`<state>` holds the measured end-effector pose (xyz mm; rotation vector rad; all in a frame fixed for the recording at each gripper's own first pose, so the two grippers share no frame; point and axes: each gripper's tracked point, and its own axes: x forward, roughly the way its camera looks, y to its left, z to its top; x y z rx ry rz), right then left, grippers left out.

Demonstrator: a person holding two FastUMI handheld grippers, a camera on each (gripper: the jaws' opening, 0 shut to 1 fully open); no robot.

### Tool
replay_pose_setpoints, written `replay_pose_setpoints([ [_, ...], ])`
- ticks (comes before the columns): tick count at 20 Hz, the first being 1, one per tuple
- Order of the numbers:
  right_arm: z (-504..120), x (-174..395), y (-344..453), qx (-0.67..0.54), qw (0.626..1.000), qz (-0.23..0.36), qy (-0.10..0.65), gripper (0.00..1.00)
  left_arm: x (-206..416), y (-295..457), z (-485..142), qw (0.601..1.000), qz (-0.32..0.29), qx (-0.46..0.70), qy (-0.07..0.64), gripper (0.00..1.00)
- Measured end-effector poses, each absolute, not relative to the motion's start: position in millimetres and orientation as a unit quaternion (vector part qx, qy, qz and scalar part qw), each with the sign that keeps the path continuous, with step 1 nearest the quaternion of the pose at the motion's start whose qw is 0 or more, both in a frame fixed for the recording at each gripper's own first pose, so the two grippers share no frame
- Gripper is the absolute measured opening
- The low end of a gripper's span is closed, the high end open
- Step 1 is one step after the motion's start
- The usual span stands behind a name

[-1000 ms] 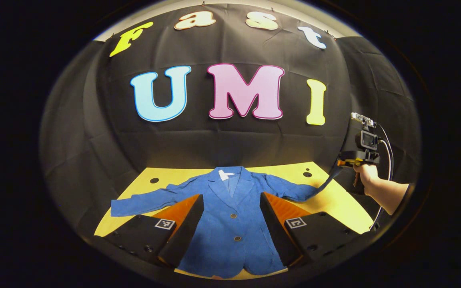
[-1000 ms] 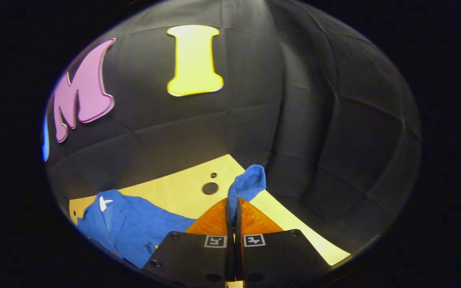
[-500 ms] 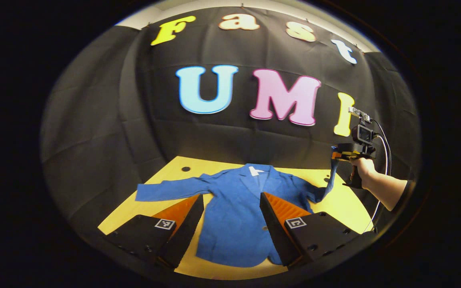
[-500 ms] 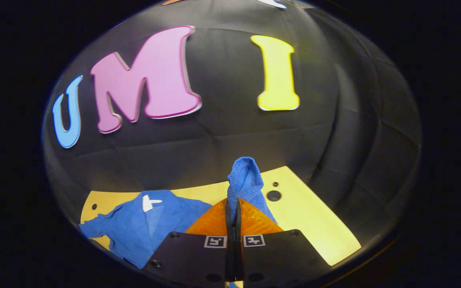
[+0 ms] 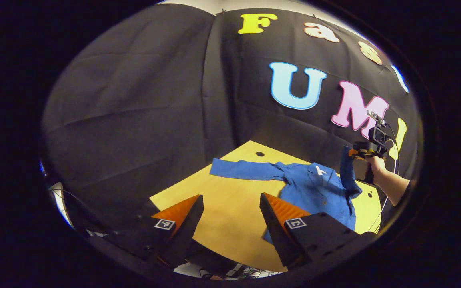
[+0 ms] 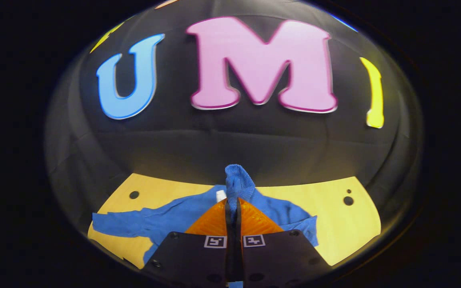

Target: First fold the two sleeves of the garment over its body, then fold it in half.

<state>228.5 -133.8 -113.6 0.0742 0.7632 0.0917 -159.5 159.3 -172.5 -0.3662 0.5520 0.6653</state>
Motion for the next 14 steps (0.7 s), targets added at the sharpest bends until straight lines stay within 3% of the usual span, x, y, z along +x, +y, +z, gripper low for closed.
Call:
replay_pose_setpoints([
  [7,-206.2,198.4,5.0,-0.04,0.902,0.115,0.415,0.01,-226.0,203.3,-202.0,0.849,0.4,-0.214,0.269,0.82],
  [10,-237.3,190.2,36.2,-0.053,0.895,0.124,0.426,0.2,-217.4,222.7,-222.5,0.847,0.4,-0.207,0.282,0.83],
  [14,-231.1,200.6,45.0,-0.071,0.91,0.121,0.39,0.99,-171.4,246.0,-238.8,0.868,0.375,-0.171,0.276,0.84],
])
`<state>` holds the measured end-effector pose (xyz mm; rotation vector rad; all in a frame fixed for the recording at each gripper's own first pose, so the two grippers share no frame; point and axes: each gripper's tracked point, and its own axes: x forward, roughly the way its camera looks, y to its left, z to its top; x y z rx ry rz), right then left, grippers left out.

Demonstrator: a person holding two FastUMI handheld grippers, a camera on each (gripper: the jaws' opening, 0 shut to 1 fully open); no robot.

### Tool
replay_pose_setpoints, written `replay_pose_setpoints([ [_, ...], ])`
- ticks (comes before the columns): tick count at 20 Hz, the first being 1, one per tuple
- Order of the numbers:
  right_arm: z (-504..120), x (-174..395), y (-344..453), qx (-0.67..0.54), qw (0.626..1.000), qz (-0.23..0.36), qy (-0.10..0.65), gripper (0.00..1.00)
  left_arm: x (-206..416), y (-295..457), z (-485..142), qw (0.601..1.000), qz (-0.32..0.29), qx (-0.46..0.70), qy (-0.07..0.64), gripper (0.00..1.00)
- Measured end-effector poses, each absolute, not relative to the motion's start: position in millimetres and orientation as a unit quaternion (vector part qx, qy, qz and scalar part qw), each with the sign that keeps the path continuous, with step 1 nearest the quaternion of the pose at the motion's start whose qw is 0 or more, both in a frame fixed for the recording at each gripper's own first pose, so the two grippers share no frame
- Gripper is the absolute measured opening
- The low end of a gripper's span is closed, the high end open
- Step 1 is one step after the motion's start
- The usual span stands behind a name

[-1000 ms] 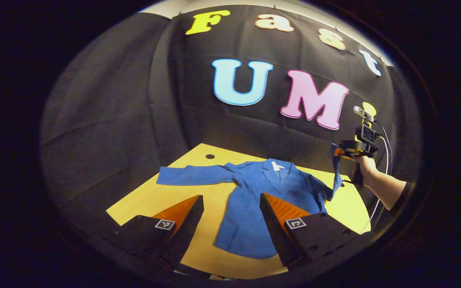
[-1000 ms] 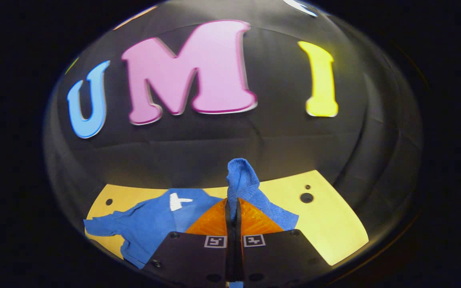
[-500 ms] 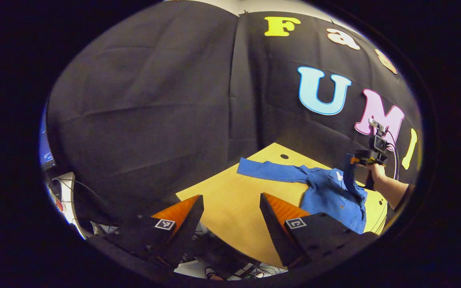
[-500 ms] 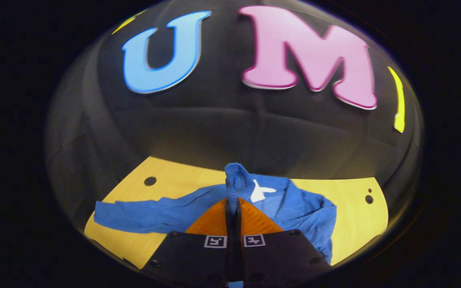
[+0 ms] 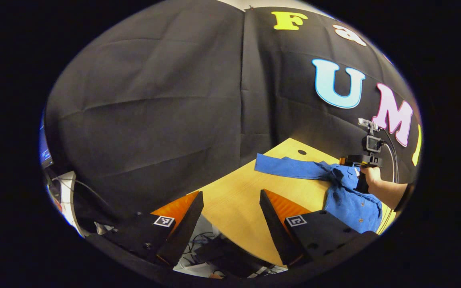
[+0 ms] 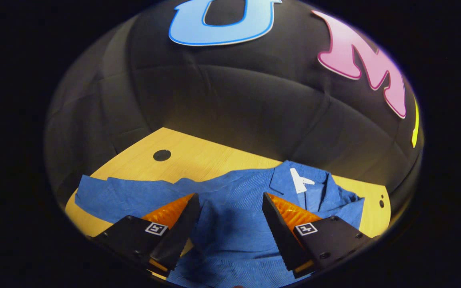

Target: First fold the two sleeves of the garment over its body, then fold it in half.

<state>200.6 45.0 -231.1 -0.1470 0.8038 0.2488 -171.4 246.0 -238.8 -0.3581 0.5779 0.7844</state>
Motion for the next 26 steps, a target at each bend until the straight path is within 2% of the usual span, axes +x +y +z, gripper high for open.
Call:
replay_pose_setpoints([
  [7,-160.8,200.1,45.5,-0.018,0.938,0.133,0.319,0.99,-54.4,305.5,-293.9,0.898,0.31,-0.163,0.266,0.83],
  [14,-112.4,153.3,21.6,0.014,0.951,0.162,0.264,0.99,59.4,354.8,-372.9,0.897,0.272,-0.136,0.319,0.84],
  [20,-82.1,121.2,-18.9,0.031,0.962,0.154,0.221,0.99,101.5,380.5,-421.2,0.885,0.267,-0.143,0.353,0.83],
  [23,-77.6,95.4,-24.5,0.042,0.96,0.167,0.221,0.98,102.1,379.9,-445.5,0.866,0.273,-0.152,0.391,0.84],
  [26,-79.8,77.4,-34.9,0.039,0.957,0.17,0.232,0.99,113.6,377.1,-446.0,0.872,0.262,-0.131,0.392,0.83],
])
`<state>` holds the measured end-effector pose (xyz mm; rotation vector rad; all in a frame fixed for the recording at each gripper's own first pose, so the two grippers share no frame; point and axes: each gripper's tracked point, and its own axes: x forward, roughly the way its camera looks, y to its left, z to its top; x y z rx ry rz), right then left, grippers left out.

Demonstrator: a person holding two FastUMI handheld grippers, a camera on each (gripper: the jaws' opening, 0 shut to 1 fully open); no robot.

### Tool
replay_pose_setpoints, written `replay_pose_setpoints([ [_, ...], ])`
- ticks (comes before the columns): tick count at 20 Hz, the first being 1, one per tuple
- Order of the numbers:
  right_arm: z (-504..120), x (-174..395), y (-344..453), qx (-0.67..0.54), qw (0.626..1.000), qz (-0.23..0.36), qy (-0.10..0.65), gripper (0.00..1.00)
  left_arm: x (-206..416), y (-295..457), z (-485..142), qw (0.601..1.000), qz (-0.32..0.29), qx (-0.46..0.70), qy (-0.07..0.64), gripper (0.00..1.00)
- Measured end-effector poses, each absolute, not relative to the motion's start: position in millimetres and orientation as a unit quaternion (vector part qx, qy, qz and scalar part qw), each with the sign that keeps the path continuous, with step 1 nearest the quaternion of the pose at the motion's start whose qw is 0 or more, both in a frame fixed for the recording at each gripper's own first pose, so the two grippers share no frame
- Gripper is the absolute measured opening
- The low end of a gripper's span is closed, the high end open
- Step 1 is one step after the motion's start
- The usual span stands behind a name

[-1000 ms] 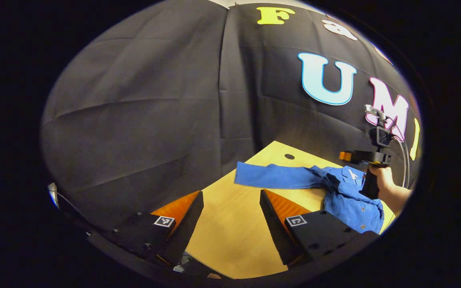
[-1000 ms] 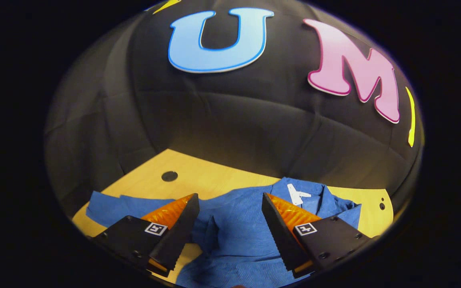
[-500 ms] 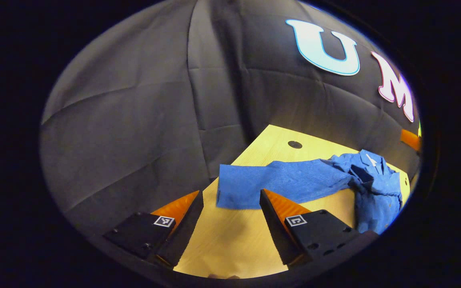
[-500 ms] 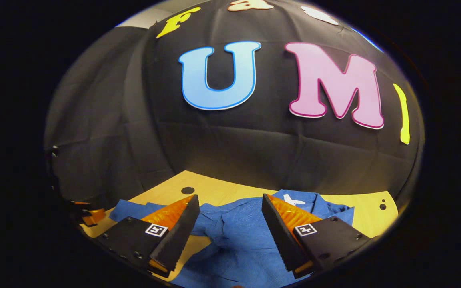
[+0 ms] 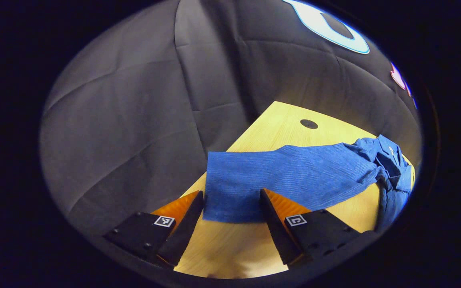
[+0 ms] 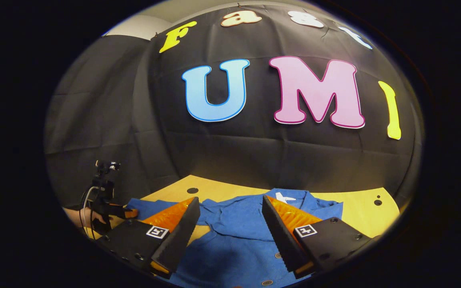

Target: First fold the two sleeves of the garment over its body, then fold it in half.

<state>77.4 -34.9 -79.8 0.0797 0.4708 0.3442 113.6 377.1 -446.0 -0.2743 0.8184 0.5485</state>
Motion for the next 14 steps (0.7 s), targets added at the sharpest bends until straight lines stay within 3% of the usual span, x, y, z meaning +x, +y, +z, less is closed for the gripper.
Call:
replay_pose_setpoints([
  [3,-88.3,57.3,-37.4,0.06,0.947,0.172,0.264,0.98,115.5,373.4,-445.3,0.877,0.247,-0.13,0.391,0.74],
  [6,-100.0,47.1,-53.7,0.063,0.943,0.162,0.283,0.98,123.6,372.1,-449.2,0.878,0.255,-0.125,0.386,0.32],
  [7,-103.7,47.9,-63.1,0.06,0.944,0.154,0.287,0.98,127.3,368.5,-449.2,0.88,0.247,-0.127,0.384,0.34],
  [11,-105.0,62.4,-101.1,0.067,0.949,0.122,0.283,0.98,128.0,366.0,-443.7,0.878,0.244,-0.131,0.39,0.08],
  [14,-104.1,70.0,-137.4,0.061,0.956,0.086,0.276,0.98,132.6,360.3,-442.5,0.873,0.25,-0.157,0.389,0.0],
])
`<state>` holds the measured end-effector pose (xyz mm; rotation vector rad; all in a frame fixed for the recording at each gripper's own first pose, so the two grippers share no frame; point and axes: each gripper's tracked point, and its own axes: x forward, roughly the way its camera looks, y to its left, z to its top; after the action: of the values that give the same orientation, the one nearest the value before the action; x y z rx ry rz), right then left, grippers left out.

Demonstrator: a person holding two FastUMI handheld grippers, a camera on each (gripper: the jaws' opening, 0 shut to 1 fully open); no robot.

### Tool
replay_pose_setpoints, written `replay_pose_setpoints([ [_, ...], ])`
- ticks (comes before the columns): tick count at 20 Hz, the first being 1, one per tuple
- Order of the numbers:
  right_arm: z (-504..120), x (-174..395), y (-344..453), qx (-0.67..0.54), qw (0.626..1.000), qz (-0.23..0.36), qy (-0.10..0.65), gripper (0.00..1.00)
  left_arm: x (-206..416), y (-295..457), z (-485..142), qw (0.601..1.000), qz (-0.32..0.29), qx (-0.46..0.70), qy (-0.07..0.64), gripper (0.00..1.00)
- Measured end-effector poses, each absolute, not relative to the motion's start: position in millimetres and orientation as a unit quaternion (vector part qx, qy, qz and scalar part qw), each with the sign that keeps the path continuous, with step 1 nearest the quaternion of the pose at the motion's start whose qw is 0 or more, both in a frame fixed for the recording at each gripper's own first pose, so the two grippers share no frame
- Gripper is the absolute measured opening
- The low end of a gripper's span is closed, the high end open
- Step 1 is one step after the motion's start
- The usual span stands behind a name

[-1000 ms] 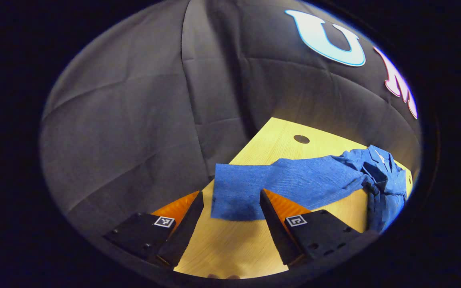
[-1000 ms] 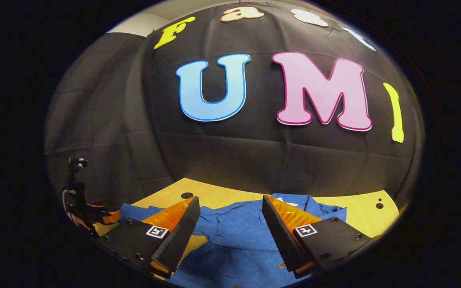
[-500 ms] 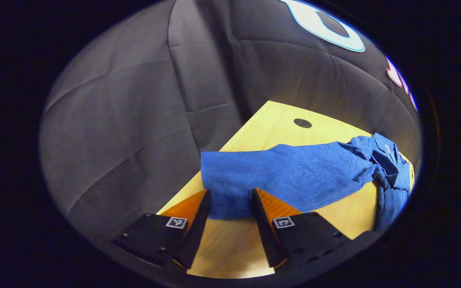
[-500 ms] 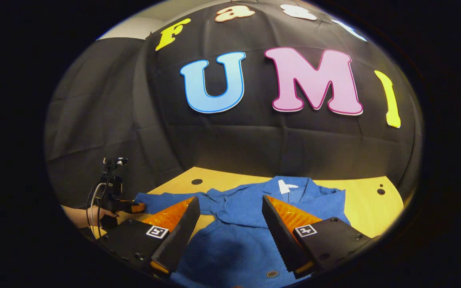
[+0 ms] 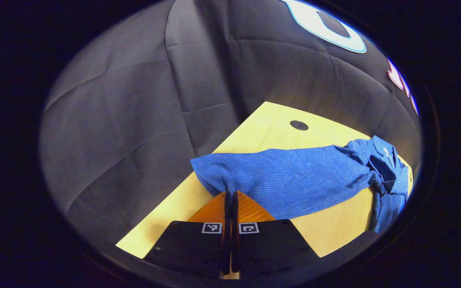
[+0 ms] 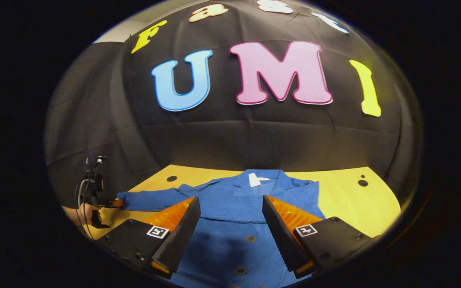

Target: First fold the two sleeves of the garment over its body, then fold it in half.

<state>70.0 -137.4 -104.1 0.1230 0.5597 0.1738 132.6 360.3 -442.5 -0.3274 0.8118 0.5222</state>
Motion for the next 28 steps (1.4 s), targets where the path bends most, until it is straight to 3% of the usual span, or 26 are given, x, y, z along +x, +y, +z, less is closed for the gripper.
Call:
replay_pose_setpoints([
  [5,-102.5,77.9,-189.4,0.047,0.962,0.045,0.266,0.98,164.6,330.7,-394.4,0.894,0.234,-0.135,0.357,0.0],
  [9,-94.6,86.3,-224.2,0.042,0.966,0.013,0.253,0.98,226.1,258.6,-330.9,0.927,0.168,-0.123,0.312,0.0],
  [12,-91.7,85.5,-253.1,0.029,0.968,-0.009,0.247,0.98,281.7,192.6,-265.3,0.96,0.107,-0.105,0.239,0.0],
  [15,-90.7,80.8,-281.4,0.02,0.968,-0.026,0.249,0.98,312.8,113.9,-233.9,0.972,0.047,-0.058,0.222,0.0],
  [22,-89.0,60.0,-372.3,0.009,0.964,-0.091,0.25,0.98,352.0,-74.8,-215.0,0.972,-0.077,-0.068,0.211,0.0],
  [28,-95.4,23.1,-435.2,0.009,0.954,-0.141,0.264,0.98,350.9,-181.2,-265.6,0.947,-0.13,-0.074,0.284,0.03],
])
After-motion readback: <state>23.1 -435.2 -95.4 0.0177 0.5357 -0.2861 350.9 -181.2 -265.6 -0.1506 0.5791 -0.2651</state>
